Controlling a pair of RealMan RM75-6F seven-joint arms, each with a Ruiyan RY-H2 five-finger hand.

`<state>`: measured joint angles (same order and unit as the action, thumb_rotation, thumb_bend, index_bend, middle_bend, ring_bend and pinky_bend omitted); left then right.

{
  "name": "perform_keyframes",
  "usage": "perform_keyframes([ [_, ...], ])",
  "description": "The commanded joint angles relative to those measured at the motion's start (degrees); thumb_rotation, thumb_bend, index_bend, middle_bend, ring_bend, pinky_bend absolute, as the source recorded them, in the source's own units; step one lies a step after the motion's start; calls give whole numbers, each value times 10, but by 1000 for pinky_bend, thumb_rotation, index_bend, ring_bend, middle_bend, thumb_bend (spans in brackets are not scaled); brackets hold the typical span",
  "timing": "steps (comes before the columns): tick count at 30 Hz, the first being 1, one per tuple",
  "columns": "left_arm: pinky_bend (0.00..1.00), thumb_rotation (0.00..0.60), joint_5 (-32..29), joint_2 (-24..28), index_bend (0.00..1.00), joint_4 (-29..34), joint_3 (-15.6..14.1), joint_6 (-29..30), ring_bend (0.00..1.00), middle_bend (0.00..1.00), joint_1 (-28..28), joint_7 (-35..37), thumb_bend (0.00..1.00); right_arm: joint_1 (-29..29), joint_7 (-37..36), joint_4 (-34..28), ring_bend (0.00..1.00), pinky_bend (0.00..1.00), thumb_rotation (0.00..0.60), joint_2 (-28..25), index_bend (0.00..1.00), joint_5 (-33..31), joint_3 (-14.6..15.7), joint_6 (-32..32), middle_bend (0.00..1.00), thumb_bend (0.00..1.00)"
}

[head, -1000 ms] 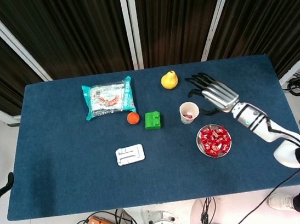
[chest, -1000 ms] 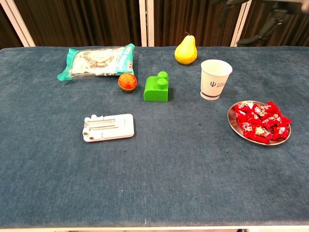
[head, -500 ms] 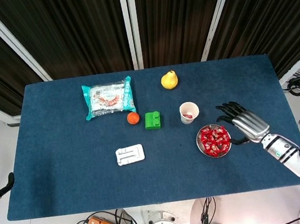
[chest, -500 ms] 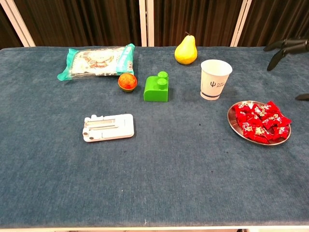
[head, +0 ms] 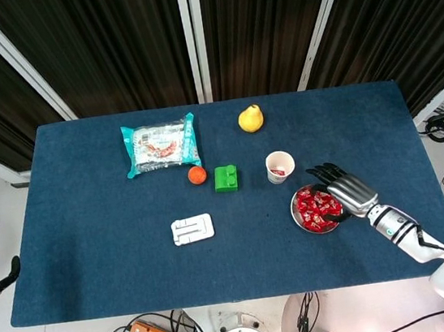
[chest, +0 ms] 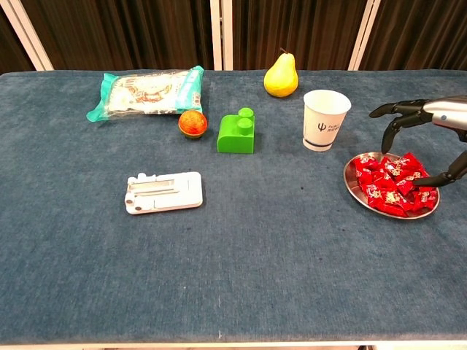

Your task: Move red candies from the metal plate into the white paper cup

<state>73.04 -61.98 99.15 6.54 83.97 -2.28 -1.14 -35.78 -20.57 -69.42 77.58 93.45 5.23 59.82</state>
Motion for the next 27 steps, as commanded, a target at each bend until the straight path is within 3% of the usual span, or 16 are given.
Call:
perform_keyframes([
  [1,0,600,0,0,112,0,0,0,0,0,0,0,345,-4,-4,15,0,0,600,14,438,1,-2,-8,93,379],
  [27,0,600,-2,1,113,-1,1,-2,0,0,0,1,345,-32,-17,84,0,0,600,82,493,14,-9,-35,93,450],
])
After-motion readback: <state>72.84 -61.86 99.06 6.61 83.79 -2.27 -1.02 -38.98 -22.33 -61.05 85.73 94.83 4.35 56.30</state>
